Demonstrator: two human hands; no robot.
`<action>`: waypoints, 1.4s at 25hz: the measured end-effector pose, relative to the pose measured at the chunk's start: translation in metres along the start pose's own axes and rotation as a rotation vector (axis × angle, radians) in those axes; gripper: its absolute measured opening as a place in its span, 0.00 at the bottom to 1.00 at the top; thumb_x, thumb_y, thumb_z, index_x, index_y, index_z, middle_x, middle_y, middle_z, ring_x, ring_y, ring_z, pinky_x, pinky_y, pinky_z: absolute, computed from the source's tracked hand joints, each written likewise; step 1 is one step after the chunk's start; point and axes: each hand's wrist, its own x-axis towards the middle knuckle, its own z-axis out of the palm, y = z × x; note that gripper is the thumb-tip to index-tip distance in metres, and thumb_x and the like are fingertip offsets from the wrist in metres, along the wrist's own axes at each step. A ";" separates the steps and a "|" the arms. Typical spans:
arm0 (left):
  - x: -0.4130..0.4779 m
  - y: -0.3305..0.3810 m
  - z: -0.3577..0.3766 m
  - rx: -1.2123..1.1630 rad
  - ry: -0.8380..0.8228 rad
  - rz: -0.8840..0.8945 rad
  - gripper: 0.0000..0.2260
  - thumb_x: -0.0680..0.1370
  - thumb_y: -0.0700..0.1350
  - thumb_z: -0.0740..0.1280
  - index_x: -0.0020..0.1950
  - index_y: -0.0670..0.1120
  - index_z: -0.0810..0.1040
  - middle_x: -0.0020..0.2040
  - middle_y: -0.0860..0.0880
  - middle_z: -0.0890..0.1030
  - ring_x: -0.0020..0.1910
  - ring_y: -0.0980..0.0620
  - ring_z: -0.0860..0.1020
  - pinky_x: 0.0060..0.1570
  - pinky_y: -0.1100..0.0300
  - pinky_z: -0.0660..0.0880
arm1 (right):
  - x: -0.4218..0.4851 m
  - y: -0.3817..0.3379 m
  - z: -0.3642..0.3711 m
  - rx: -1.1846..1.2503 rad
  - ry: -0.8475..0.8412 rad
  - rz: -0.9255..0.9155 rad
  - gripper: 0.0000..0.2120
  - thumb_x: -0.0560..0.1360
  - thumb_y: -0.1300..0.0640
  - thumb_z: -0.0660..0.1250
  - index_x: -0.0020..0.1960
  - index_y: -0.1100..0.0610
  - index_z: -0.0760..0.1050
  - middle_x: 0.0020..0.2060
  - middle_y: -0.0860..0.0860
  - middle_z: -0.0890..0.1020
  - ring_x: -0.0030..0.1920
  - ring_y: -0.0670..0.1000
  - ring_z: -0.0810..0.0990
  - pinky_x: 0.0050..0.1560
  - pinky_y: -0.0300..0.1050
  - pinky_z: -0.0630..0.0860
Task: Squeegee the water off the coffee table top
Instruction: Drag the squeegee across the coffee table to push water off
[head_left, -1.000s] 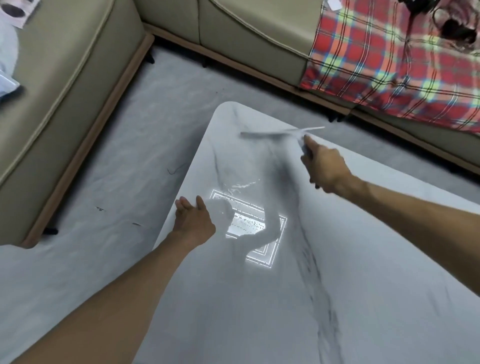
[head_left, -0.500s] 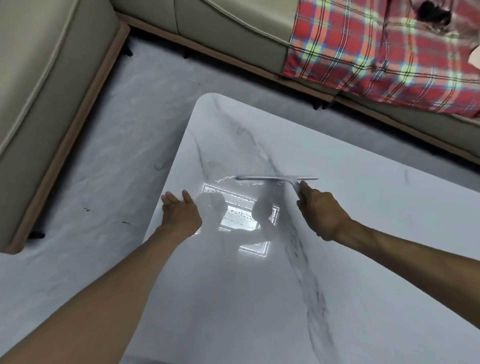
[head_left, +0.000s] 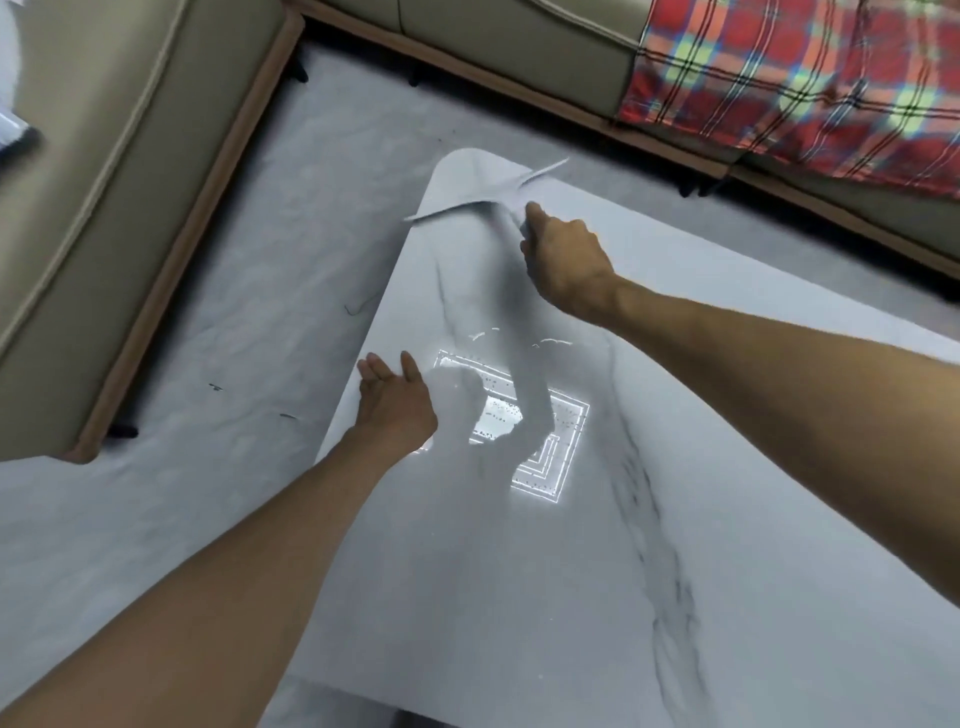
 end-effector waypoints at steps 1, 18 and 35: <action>0.000 0.000 0.000 -0.007 -0.003 0.000 0.33 0.78 0.40 0.54 0.78 0.38 0.39 0.74 0.25 0.41 0.75 0.28 0.43 0.74 0.45 0.52 | -0.023 0.013 0.005 -0.003 -0.017 -0.054 0.15 0.80 0.55 0.54 0.66 0.56 0.65 0.50 0.64 0.79 0.48 0.67 0.78 0.40 0.50 0.68; -0.049 -0.057 -0.011 -0.439 0.440 0.000 0.03 0.75 0.46 0.69 0.43 0.48 0.78 0.45 0.46 0.83 0.47 0.43 0.81 0.48 0.52 0.78 | -0.020 -0.024 -0.001 0.183 0.000 0.144 0.10 0.81 0.55 0.55 0.59 0.59 0.66 0.56 0.64 0.77 0.42 0.59 0.71 0.30 0.46 0.64; -0.079 -0.113 0.014 -0.572 0.357 -0.208 0.25 0.77 0.62 0.58 0.29 0.45 0.72 0.39 0.40 0.83 0.43 0.39 0.80 0.47 0.49 0.78 | -0.162 0.037 -0.005 -0.222 -0.170 -0.218 0.21 0.81 0.48 0.54 0.74 0.45 0.61 0.58 0.58 0.81 0.55 0.64 0.79 0.52 0.54 0.75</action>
